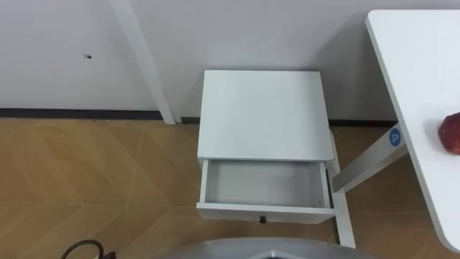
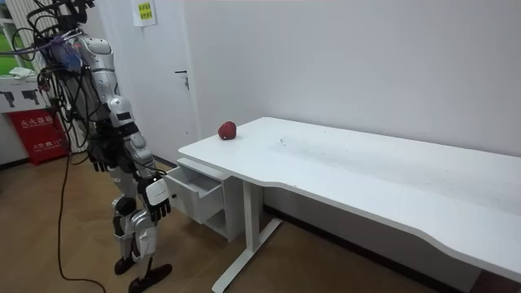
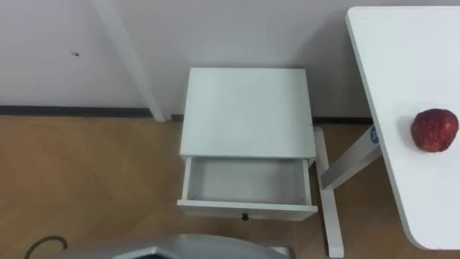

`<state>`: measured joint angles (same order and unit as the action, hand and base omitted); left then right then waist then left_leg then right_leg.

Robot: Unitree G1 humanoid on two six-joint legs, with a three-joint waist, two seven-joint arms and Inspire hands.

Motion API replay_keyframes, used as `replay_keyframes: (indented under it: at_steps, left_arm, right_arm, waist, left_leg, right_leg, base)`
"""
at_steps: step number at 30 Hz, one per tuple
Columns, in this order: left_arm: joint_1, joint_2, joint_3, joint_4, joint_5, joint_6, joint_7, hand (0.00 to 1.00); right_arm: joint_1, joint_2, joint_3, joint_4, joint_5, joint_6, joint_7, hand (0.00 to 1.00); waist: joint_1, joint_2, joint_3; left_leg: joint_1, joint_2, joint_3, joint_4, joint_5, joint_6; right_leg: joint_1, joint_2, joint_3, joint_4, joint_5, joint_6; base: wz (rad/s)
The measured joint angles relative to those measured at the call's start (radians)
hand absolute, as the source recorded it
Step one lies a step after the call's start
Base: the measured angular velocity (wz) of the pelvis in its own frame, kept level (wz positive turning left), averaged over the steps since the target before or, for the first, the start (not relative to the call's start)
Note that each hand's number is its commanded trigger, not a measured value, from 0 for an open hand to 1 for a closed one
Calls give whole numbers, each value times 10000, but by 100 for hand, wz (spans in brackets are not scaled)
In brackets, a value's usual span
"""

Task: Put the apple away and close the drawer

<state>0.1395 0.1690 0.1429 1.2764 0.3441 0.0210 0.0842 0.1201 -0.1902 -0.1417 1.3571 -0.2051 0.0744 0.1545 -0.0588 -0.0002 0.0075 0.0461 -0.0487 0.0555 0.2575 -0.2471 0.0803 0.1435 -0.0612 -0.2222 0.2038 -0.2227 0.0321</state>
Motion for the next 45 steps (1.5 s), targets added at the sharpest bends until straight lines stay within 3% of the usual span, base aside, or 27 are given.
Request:
replay_keyframes:
  at_steps: [8,13,19,24,29,34,39,45]
  left_arm:
    - [1,0,-83,-6,-8,9,-7,0]
    - [57,0,-215,-4,3,-19,172,0]
    - [122,4,70,-1,-3,-159,668,0]
    - [505,32,1021,-17,-8,-379,973,0]
    - [739,94,1101,-6,-136,-513,1234,0]
    - [718,149,1059,-151,-439,-695,1509,0]
    - [894,211,762,-598,-609,-1174,1524,0]
    - [1344,270,700,-828,-576,-1393,1516,0]
  right_arm:
    - [-6,1,15,-8,133,16,-136,0]
    - [54,-19,-65,-27,1359,-11,-872,0]
    - [190,10,-1607,-56,4896,-630,-2034,0]
    - [499,87,-3768,-425,8377,-1121,-2904,0]
    - [651,62,-4717,-849,10161,-1316,-3971,0]
    - [489,-3,-4921,-2100,10913,-1821,-5238,0]
    - [426,-7,-4903,-3566,11881,-2316,-6405,0]
    - [481,-47,-4892,-5055,11768,-3116,-8098,0]
  waist:
    - [41,-12,1]
    - [42,-4,0]
    - [-46,-41,-6]
    - [-572,-142,-23]
    - [-769,-155,-67]
    - [-825,-177,-96]
    - [-771,-289,-145]
    - [-726,-305,-143]
  left_leg:
    - [1,1,8,-32,0,0]
    - [7,13,92,-42,1,0]
    - [118,17,234,-133,2,1]
    - [327,8,250,-279,-1,-3]
    - [277,47,466,-327,-2,-5]
    - [214,64,764,-317,4,7]
    - [262,74,808,-316,9,16]
    - [157,68,810,-356,11,16]
  right_leg:
    - [-18,1,23,4,0,0]
    - [-28,-4,4,3,-1,0]
    - [-4,16,261,-13,-1,0]
    - [123,27,272,-176,0,1]
    - [-47,42,444,3,-2,1]
    - [-316,31,719,198,-3,4]
    - [-305,35,726,203,-1,6]
    - [-480,37,737,192,-1,7]
  base:
    - [0]
    - [-1]
    - [-6]
    - [-2]
    - [-11]
    - [-21]
    - [-3]
    - [0]
